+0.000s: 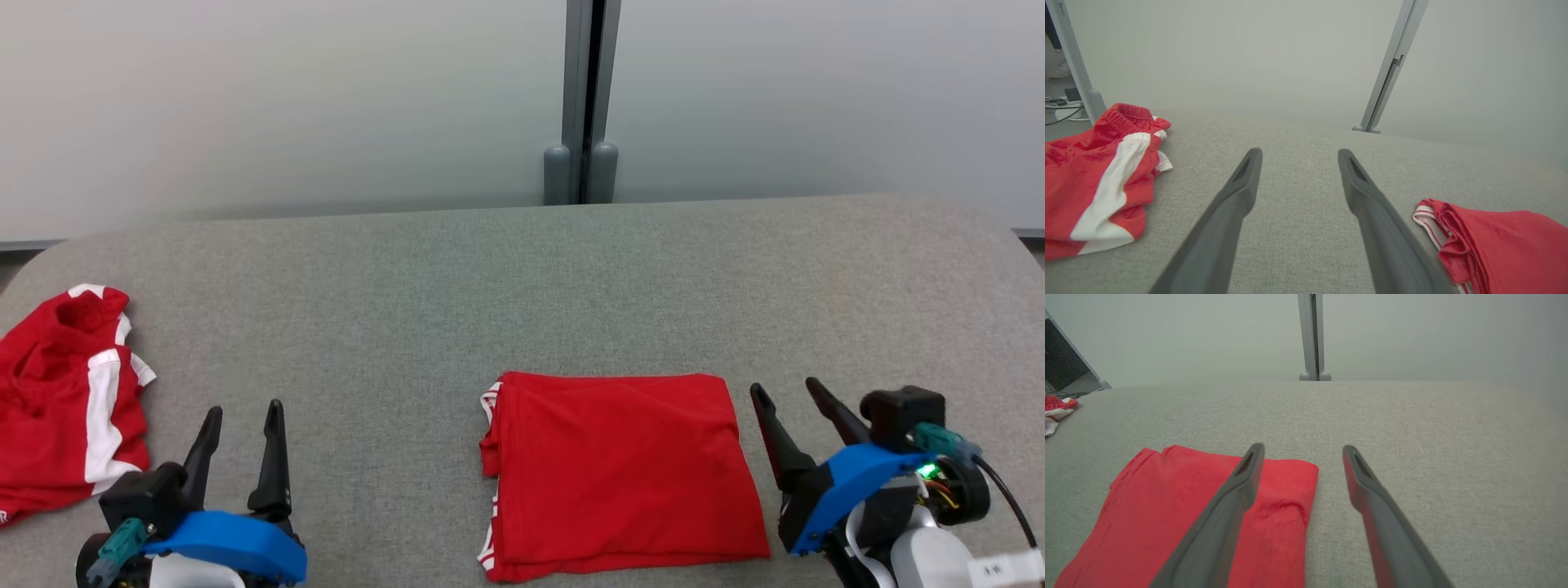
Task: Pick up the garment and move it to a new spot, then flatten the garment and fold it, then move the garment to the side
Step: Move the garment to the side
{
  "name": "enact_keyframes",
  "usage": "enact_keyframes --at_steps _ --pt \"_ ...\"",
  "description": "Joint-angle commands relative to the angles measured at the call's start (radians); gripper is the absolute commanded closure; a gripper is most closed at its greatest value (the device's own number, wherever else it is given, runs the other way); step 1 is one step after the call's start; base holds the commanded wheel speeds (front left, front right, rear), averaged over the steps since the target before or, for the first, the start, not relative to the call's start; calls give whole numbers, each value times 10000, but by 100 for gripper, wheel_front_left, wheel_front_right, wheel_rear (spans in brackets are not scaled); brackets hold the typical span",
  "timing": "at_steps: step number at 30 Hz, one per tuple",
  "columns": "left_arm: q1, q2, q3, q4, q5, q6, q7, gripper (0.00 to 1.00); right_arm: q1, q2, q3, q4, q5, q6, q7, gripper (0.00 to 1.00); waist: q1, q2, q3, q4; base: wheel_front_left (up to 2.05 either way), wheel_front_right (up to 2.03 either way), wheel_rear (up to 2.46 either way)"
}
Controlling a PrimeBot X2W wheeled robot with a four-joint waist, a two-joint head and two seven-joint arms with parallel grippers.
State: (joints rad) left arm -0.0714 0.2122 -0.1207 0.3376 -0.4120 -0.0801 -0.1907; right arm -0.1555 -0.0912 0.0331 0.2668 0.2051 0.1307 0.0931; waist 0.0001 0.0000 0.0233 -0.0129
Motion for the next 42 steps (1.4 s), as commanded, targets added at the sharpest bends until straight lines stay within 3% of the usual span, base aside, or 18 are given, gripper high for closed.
enact_keyframes --at_steps 1,6,15,23,24,26,32,42 --pt "-211 39 -5 -73 -4 22 -3 0 -197 76 41 222 -27 3 321 0 -1 0 130 37 0 0 0" --pt "-442 74 -67 -71 25 15 -52 0 -766 315 -5 1348 -167 3 1396 0 -1 0 401 128 0 0 0" --pt "-660 117 -147 -166 6 23 -62 0 -1490 384 152 3319 28 3 1540 0 -1 0 685 231 0 0 0" --pt "-838 22 -355 -121 -17 -20 -127 0 -2100 475 1176 5166 977 15 1774 0 -1 0 955 369 0 0 0" --pt "-854 1 -376 -110 -15 -25 -130 0 -2167 499 1306 5307 963 15 1792 27 -1 0 984 397 0 0 0" --pt "-915 -51 -420 -121 -15 -34 -156 0 -2254 539 1528 5558 880 22 1855 100 -1 0 1047 469 0 0 0" --pt "-987 -55 -429 -235 -78 6 -253 0 -3136 -278 2529 5199 555 -3 1518 100 -1 0 1335 463 0 0 0" --pt "-1535 122 -272 -1241 -87 138 -384 0 -6657 -2549 4976 3492 1018 0 1620 100 -1 0 3030 -354 0 0 0"
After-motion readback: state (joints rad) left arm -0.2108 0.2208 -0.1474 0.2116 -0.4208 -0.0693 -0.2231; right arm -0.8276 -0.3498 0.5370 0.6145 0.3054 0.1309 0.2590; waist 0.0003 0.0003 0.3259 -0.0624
